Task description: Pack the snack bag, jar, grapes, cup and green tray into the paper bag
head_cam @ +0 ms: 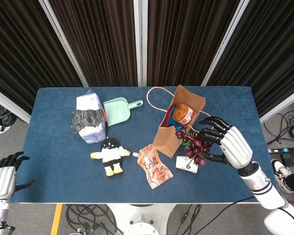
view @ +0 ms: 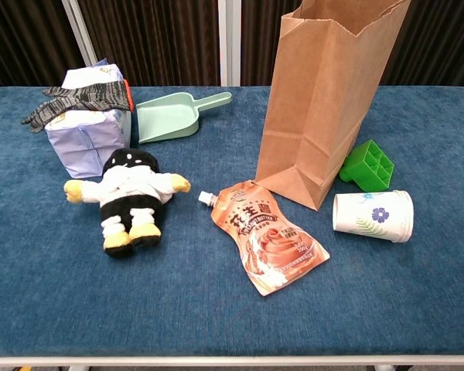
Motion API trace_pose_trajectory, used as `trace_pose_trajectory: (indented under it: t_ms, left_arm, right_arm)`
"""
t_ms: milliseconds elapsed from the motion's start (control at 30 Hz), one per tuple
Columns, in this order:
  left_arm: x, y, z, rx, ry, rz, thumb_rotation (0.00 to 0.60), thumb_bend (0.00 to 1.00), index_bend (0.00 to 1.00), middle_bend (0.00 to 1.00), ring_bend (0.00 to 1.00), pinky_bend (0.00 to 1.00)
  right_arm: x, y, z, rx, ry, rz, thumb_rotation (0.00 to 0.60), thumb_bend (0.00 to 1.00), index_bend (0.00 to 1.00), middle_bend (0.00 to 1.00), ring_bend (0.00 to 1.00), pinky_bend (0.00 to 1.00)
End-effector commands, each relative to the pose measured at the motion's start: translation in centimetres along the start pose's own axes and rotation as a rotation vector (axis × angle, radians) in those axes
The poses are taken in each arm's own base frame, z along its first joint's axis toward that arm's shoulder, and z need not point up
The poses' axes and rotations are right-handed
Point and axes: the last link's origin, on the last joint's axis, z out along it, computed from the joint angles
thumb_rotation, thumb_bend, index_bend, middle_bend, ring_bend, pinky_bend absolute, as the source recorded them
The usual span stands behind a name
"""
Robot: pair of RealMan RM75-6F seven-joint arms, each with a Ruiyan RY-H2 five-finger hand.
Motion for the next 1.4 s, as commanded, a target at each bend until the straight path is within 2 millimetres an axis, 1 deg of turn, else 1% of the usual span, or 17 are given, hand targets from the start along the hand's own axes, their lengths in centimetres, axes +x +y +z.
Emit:
trace_pose_trajectory:
  t_ms: [33, 133, 267, 500, 633, 700, 767, 800, 867, 900, 933, 1033, 1167, 1267, 1333, 1367, 1400]
  left_arm:
    - [0.0, -0.1, -0.1, 0.003, -0.001, 0.000, 0.600, 0.12, 0.37, 0.29, 0.21, 0.22]
    - [0.0, -0.1, -0.1, 0.002, -0.003, 0.002, 0.600, 0.12, 0.37, 0.29, 0.21, 0.22]
    - [0.0, -0.1, 0.1, -0.002, -0.002, 0.000, 0.600, 0.12, 0.37, 0.29, 0.21, 0.22]
    - [-0.3, -0.1, 0.1, -0.001, -0.012, -0.003, 0.600, 0.11, 0.37, 0.29, 0.21, 0.22]
    - [-0.3, -0.2, 0.1, 0.003, -0.013, -0.004, 0.600, 0.12, 0.37, 0.29, 0.21, 0.22]
    - [-0.4, -0.3, 0.0, 0.005, -0.015, -0.003, 0.600, 0.11, 0.37, 0.29, 0.21, 0.22]
    - [-0.4, -0.3, 0.1, 0.007, -0.016, -0.004, 0.600, 0.11, 0.37, 0.29, 0.21, 0.22]
    - [-0.4, -0.3, 0.1, 0.007, -0.016, -0.004, 0.600, 0.11, 0.37, 0.29, 0.21, 0.22]
    - [-0.4, -0.3, 0.1, 0.008, -0.016, -0.005, 0.600, 0.11, 0.37, 0.29, 0.21, 0.22]
    - [-0.4, -0.3, 0.1, 0.008, -0.016, -0.004, 0.600, 0.12, 0.37, 0.29, 0.21, 0.22]
    - [-0.4, -0.3, 0.1, 0.007, -0.016, -0.004, 0.600, 0.12, 0.37, 0.29, 0.21, 0.22]
    - [-0.4, -0.2, 0.1, 0.004, -0.015, -0.004, 0.600, 0.12, 0.37, 0.29, 0.21, 0.22]
    - [-0.4, -0.1, 0.2, 0.000, -0.013, -0.005, 0.600, 0.11, 0.37, 0.29, 0.21, 0.22]
    - [-0.4, -0.1, 0.2, -0.001, -0.012, -0.004, 0.600, 0.11, 0.37, 0.29, 0.21, 0.22]
    - [-0.4, -0.1, 0.2, -0.002, -0.013, -0.003, 0.600, 0.11, 0.37, 0.29, 0.21, 0.22]
    - [-0.4, -0.1, 0.3, -0.004, -0.013, -0.002, 0.600, 0.11, 0.37, 0.29, 0.21, 0.22]
    - [-0.3, 0.0, 0.3, -0.007, -0.012, -0.001, 0.600, 0.11, 0.37, 0.29, 0.21, 0.22]
  right_arm:
    - [0.8, -1.3, 2.0, 0.046, 0.008, 0.079, 0.600, 0.36, 0.69, 0.61, 0.26, 0.26]
    - [1.1, -1.2, 3.4, 0.027, 0.023, 0.064, 0.600, 0.35, 0.69, 0.61, 0.26, 0.26]
    - [1.0, 0.4, 5.2, -0.073, 0.016, -0.068, 0.600, 0.35, 0.68, 0.61, 0.26, 0.26]
    - [-0.7, 3.7, 7.5, -0.202, -0.056, -0.218, 0.600, 0.35, 0.63, 0.59, 0.25, 0.26]
    - [-1.9, 4.7, 8.0, -0.236, -0.090, -0.245, 0.600, 0.35, 0.58, 0.56, 0.22, 0.26]
    - [-2.3, 5.1, 8.1, -0.252, -0.117, -0.262, 0.600, 0.34, 0.51, 0.51, 0.18, 0.24]
    - [-2.9, 5.5, 7.9, -0.275, -0.172, -0.288, 0.600, 0.32, 0.38, 0.42, 0.11, 0.19]
    - [-3.0, 5.6, 7.9, -0.282, -0.194, -0.296, 0.600, 0.30, 0.26, 0.34, 0.06, 0.14]
    - [-3.1, 5.7, 7.8, -0.292, -0.224, -0.305, 0.600, 0.27, 0.10, 0.23, 0.01, 0.06]
    - [-3.1, 5.6, 7.8, -0.294, -0.224, -0.302, 0.600, 0.26, 0.04, 0.17, 0.00, 0.02]
    - [-3.0, 5.6, 7.8, -0.294, -0.219, -0.298, 0.600, 0.25, 0.01, 0.14, 0.00, 0.01]
    - [-2.5, 5.6, 7.7, -0.292, -0.185, -0.285, 0.600, 0.23, 0.00, 0.10, 0.00, 0.00]
    - [-1.4, 5.3, 7.0, -0.277, -0.123, -0.249, 0.600, 0.23, 0.00, 0.11, 0.00, 0.00]
    - [-0.2, 4.9, 5.5, -0.251, -0.064, -0.213, 0.600, 0.23, 0.00, 0.16, 0.00, 0.00]
    - [0.7, 4.6, 4.1, -0.222, -0.011, -0.188, 0.600, 0.21, 0.02, 0.22, 0.00, 0.03]
    - [1.2, 4.5, 3.4, -0.212, 0.009, -0.180, 0.600, 0.21, 0.05, 0.26, 0.02, 0.07]
    - [1.7, 4.4, 2.5, -0.200, 0.031, -0.171, 0.600, 0.20, 0.11, 0.30, 0.06, 0.13]
